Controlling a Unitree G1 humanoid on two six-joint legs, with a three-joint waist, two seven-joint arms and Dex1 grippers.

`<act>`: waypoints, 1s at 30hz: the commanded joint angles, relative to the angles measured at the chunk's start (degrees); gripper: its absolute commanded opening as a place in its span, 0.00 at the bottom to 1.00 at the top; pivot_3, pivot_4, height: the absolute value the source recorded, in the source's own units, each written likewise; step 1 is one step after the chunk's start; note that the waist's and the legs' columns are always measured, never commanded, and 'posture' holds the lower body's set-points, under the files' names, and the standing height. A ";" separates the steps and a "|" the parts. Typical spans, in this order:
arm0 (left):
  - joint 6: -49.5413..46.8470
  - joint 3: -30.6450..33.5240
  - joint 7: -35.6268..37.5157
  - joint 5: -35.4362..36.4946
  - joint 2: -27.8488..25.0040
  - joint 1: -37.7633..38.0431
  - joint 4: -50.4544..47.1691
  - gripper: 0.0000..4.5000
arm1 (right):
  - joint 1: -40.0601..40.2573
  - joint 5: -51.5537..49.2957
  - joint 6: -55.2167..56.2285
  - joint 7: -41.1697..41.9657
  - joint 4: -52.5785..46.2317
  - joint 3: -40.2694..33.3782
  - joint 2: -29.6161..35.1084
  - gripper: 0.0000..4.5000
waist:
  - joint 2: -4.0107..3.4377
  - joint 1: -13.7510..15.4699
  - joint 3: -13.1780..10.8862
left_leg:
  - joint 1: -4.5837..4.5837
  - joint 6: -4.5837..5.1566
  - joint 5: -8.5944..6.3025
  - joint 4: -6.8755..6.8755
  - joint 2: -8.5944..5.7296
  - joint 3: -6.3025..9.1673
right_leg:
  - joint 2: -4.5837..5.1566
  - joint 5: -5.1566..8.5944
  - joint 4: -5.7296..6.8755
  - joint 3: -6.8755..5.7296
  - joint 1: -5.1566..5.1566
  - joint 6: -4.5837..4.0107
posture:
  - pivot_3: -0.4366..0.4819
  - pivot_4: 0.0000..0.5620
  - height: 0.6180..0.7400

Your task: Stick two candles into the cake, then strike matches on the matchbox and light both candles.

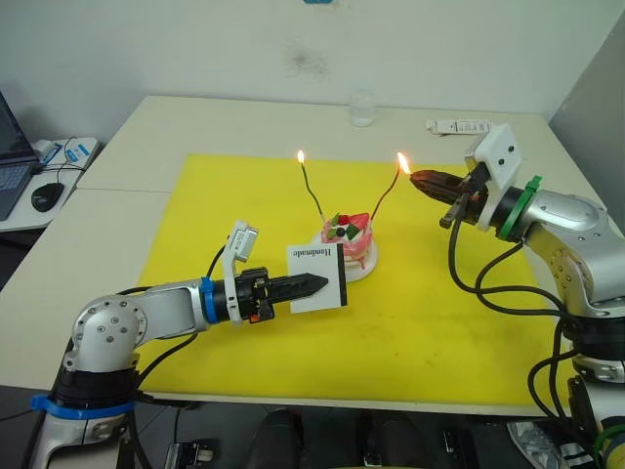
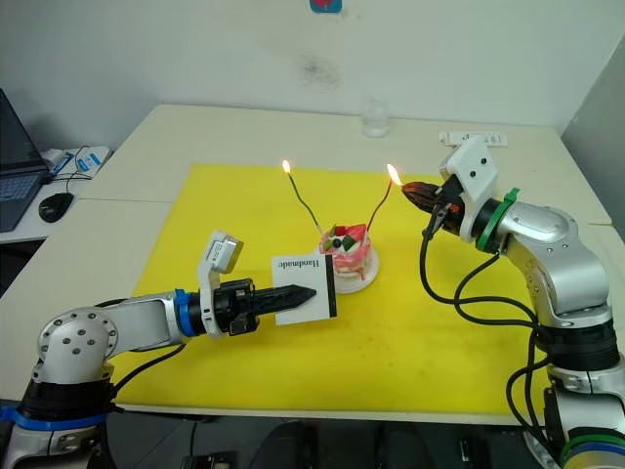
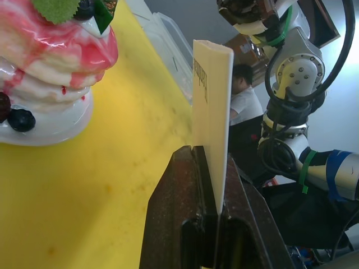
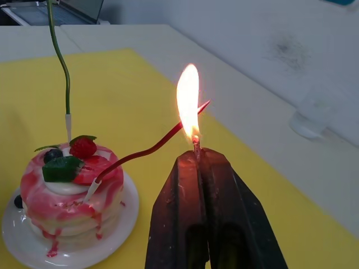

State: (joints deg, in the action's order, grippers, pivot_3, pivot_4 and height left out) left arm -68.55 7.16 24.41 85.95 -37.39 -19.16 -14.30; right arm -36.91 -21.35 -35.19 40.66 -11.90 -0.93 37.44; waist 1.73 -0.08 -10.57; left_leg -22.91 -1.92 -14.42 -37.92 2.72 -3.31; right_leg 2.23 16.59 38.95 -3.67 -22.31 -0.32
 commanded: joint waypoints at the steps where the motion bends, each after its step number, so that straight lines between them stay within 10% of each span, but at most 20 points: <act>1: 0.24 1.20 0.33 1.86 -0.38 -0.01 -2.26 0.00 | -1.74 1.15 2.29 -0.61 0.06 -0.83 -0.10 0.00 | 0.00 0.00 0.00 | 0.00 0.00 0.00 0.00 0.00 0.00 | 0.00 0.00 0.00 0.00 0.00 0.00 | 0.48 0.27 1.00; 30: 0.28 0.97 -0.13 2.38 -0.31 0.06 -2.23 0.00 | -3.07 3.28 3.98 0.31 1.30 -0.01 -1.18 0.00 | 0.00 0.00 0.00 | 0.00 0.00 0.00 0.01 0.01 0.01 | 0.00 0.00 0.00 -0.01 0.00 -0.01 | 0.48 0.27 1.00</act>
State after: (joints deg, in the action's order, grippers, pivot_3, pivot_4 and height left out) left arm -68.54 7.12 24.26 86.67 -37.39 -18.99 -15.20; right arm -39.14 -18.09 -32.02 41.00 -9.32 0.09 35.83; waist 1.73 -0.08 -10.57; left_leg -22.91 -1.92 -14.42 -37.91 2.72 -3.30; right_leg 2.23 16.59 38.96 -3.68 -22.31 -0.32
